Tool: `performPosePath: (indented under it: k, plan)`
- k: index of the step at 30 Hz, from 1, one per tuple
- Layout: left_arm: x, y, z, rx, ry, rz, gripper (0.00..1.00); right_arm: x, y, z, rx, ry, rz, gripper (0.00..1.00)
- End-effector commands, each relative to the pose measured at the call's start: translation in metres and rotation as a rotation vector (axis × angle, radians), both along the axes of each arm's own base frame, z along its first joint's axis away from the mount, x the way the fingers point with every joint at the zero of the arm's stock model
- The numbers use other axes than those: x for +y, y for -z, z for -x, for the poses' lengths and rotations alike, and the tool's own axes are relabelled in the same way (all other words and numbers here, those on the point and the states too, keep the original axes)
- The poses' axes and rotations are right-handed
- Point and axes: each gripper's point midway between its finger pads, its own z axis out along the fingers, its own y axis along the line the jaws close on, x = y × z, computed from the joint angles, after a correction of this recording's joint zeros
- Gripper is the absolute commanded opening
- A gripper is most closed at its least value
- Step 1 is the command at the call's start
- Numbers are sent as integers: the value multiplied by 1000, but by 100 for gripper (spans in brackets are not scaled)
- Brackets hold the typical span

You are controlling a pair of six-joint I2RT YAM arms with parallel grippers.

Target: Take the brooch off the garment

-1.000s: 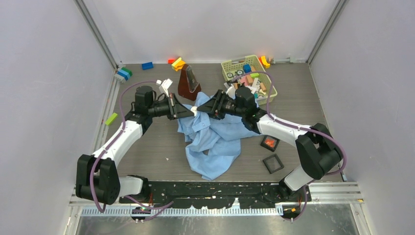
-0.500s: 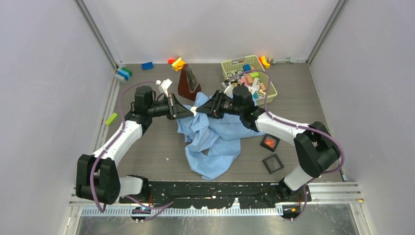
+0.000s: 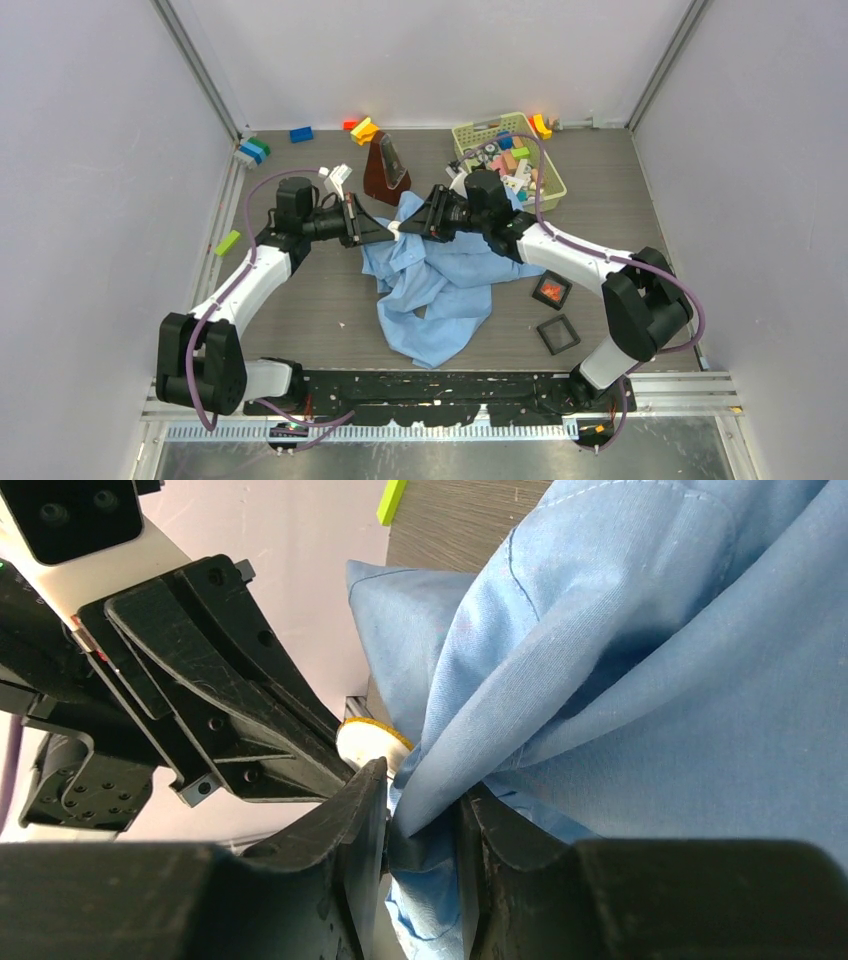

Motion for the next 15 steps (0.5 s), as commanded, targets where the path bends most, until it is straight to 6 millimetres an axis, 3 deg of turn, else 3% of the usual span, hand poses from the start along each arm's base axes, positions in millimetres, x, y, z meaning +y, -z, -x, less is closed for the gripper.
performPosePath:
  k: [1,8,15]
  plan:
    - [-7,-25,7,-88,69,49,0,5,10,5,-26,-17,91,34]
    - [-7,-24,7,-92,74,39,0,15,13,11,-31,-58,118,34]
    - [-7,-25,7,-89,75,39,0,8,25,10,-38,-29,214,35]
